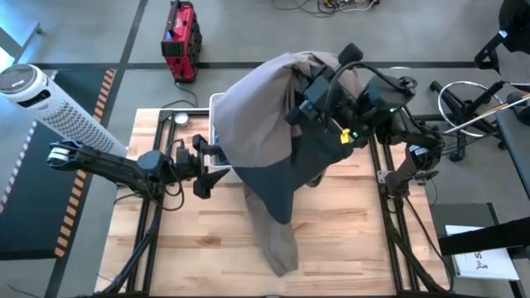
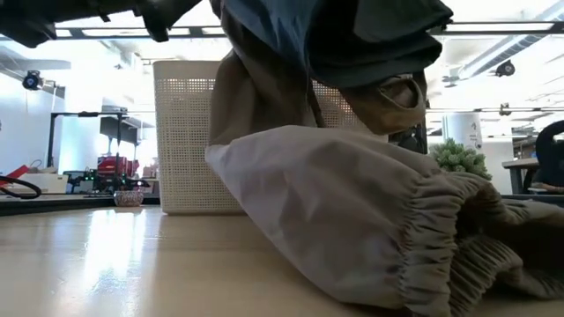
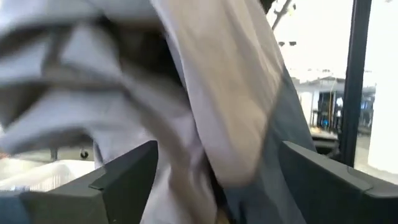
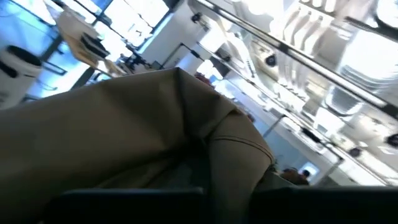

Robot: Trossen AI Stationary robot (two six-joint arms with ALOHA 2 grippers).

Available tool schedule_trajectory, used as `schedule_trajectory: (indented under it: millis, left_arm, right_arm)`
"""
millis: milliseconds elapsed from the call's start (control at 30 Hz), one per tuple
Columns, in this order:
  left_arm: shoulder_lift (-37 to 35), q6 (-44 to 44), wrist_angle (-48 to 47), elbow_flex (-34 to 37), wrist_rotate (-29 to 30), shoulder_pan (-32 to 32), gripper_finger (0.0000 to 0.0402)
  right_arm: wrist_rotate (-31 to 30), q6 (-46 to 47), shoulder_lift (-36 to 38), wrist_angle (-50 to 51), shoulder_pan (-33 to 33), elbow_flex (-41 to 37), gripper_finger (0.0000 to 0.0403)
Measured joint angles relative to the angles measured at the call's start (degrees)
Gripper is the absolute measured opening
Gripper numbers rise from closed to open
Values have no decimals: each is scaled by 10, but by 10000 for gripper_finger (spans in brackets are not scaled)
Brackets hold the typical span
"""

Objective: Sort clothes

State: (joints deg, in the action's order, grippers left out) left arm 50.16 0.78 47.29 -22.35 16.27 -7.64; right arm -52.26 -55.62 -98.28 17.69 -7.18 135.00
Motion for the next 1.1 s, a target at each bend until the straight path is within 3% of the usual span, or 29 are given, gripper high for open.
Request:
schedule_trajectory:
  millis: [167, 300, 433, 633, 700, 1100]
  left_arm:
    - [28, 1, 61, 0, -1, 35, 324]
    - [40, 0, 82, 0, 9, 66, 286]
    - [41, 4, 84, -3, 38, 101, 207]
    - [34, 82, 73, -23, 40, 139, 39]
    - [29, 90, 48, -32, 39, 143, 12]
    - [-14, 73, -235, -104, 40, 142, 143]
  right_arm:
    - [32, 52, 0, 55, 7, -1, 0]
    - [52, 107, 0, 120, 39, -1, 0]
    - [109, 190, 0, 213, 88, -2, 0]
    - [247, 298, -5, 328, 168, -23, 0]
    - [284, 320, -10, 338, 191, -45, 0]
    - [453, 373, -70, 260, 300, -260, 0]
